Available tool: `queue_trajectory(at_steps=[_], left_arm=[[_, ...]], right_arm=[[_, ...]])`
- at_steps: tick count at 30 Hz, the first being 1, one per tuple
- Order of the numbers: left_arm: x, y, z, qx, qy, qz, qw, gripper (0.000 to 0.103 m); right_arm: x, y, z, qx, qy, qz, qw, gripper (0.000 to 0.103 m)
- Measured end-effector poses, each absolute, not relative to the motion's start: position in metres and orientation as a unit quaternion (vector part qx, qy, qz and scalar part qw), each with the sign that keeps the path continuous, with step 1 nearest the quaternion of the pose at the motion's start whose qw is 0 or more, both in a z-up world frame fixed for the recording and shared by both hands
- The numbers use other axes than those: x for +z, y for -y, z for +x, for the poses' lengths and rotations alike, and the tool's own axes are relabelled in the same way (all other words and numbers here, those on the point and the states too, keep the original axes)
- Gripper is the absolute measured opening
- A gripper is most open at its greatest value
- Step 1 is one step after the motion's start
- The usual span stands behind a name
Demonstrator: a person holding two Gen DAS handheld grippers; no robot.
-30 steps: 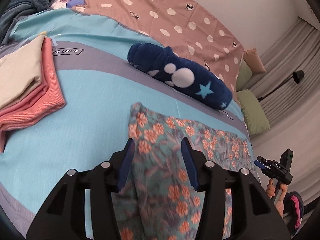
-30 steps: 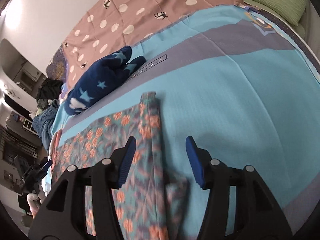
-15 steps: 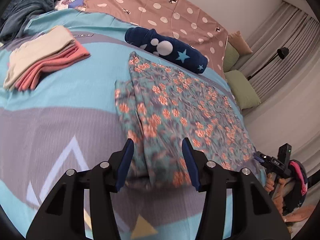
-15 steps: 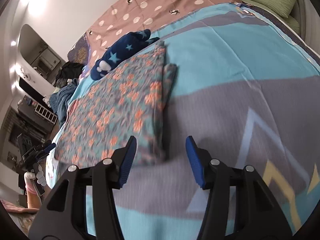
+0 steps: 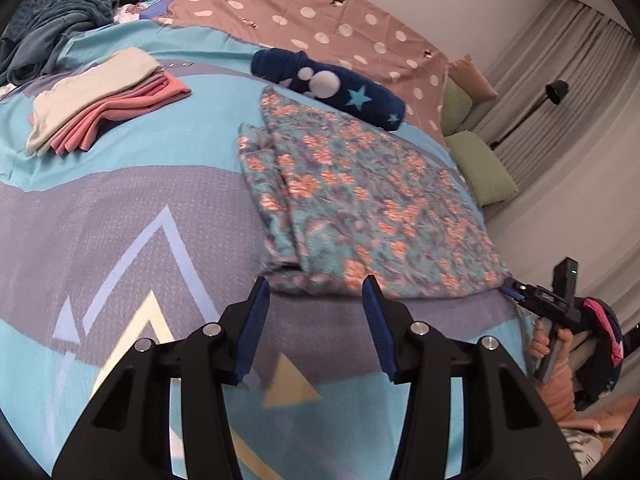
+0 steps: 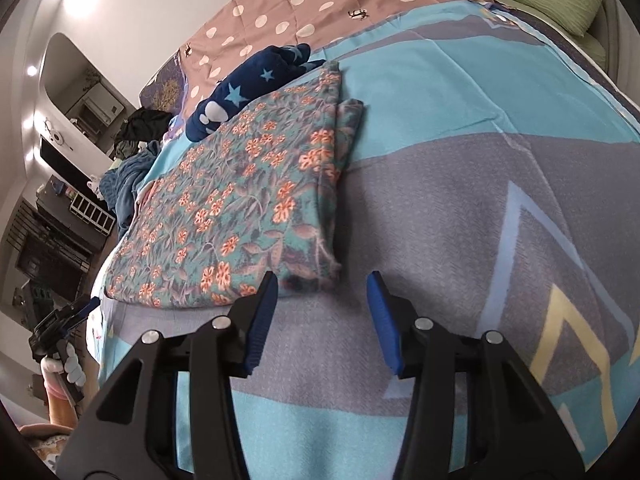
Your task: Fold small clothes
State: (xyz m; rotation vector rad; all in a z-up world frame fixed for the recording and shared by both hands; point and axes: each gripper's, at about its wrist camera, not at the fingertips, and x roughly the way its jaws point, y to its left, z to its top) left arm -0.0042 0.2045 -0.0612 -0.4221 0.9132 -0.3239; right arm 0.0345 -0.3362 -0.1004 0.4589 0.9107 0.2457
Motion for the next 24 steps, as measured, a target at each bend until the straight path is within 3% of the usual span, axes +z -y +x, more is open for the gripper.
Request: queue_trajectory(at_steps=[2, 3, 4, 5, 10, 16, 18, 19, 21, 24], left_arm=[[-0.073, -0.208, 0.008, -0.160, -0.437, -0.211, 0.859, 0.043], [-0.076, -0.208, 0.010, -0.164, -0.435, -0.213, 0.860, 0.027], [-0.079, -0.209, 0.013, -0.172, -0.435, -0.221, 0.855, 0.004], [-0.077, -0.212, 0.012, -0.176, -0.431, -0.235, 0.853, 0.004], [-0.060, -0.233, -0.010, -0.175, -0.398, -0.223, 0.872, 0.000], [-0.077, -0.255, -0.030, -0.161, -0.400, -0.262, 0.863, 0.000], [-0.075, -0.249, -0.033, -0.167, -0.401, -0.254, 0.864, 0.006], [-0.072, -0.244, -0.034, -0.169, -0.402, -0.247, 0.866, 0.013], [-0.064, -0.235, -0.032, -0.180, -0.396, -0.238, 0.869, 0.017], [-0.047, -0.207, -0.024, -0.217, -0.382, -0.222, 0.871, 0.020]], right_arm=[[-0.103, 0.334, 0.040, 0.123, -0.433, 0.219, 0.866, 0.048], [-0.106, 0.334, 0.043, 0.124, -0.432, 0.223, 0.865, 0.040], [-0.108, 0.334, 0.045, 0.125, -0.434, 0.226, 0.863, 0.013], [-0.108, 0.335, 0.047, 0.131, -0.438, 0.234, 0.858, 0.009], [-0.079, 0.344, 0.027, 0.132, -0.392, 0.237, 0.879, 0.008], [-0.093, 0.344, 0.031, -0.002, -0.444, 0.152, 0.883, 0.009], [-0.087, 0.342, 0.026, -0.005, -0.436, 0.151, 0.887, 0.010], [-0.083, 0.340, 0.023, 0.001, -0.432, 0.153, 0.889, 0.018], [-0.074, 0.335, 0.019, 0.010, -0.420, 0.141, 0.896, 0.030], [-0.068, 0.333, 0.015, 0.015, -0.416, 0.135, 0.899, 0.031]])
